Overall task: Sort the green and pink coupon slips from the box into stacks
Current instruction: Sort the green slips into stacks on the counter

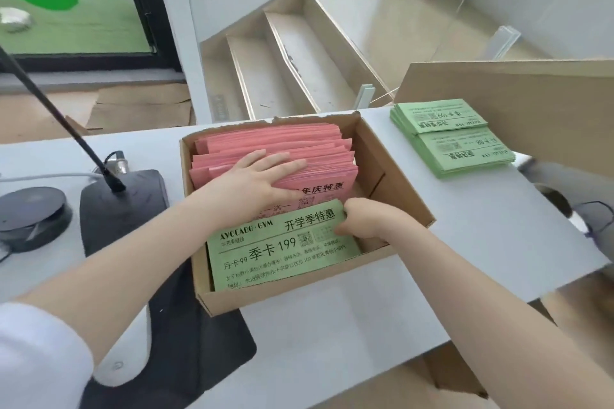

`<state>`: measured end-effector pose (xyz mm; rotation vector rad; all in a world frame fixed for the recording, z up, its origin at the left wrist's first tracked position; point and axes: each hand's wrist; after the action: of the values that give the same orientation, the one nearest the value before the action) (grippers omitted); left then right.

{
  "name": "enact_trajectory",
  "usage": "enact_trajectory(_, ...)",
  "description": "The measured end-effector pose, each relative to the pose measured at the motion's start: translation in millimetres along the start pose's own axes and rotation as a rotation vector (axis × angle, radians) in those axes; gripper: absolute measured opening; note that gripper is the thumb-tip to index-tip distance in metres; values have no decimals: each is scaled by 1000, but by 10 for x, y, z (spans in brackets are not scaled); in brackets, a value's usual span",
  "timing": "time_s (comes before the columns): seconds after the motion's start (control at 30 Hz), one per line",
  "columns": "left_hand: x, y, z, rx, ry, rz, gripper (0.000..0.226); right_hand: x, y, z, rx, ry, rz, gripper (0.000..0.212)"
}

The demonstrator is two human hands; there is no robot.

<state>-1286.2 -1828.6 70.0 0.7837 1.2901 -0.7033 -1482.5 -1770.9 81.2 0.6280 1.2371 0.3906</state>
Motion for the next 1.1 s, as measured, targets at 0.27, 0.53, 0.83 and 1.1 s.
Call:
enact_trajectory(0.27,35,-6,37,4,123,-98,53,-14,120,-83,-71,-332,-162,19)
enact_trajectory(0.53,-95,114,42,-21,384,-187,65,40,260,-156,-369,-682,-361,25)
enact_trajectory(0.83,-580,665,-519,-468,643,-508,19,159,680,-495,-730,-1160,-596,23)
enact_trajectory(1.1,-590,944,-1641,-408,1667,-929,27,404,1138,-1101,-883,-1363,-514,17)
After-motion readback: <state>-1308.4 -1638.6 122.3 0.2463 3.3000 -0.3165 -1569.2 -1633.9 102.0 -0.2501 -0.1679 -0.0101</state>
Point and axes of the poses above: each hand's wrist, its own y-axis away from the middle knuckle, its own x-axis out of the palm, z = x × y, and after that the axes turned 2 degrees about z, right-handed
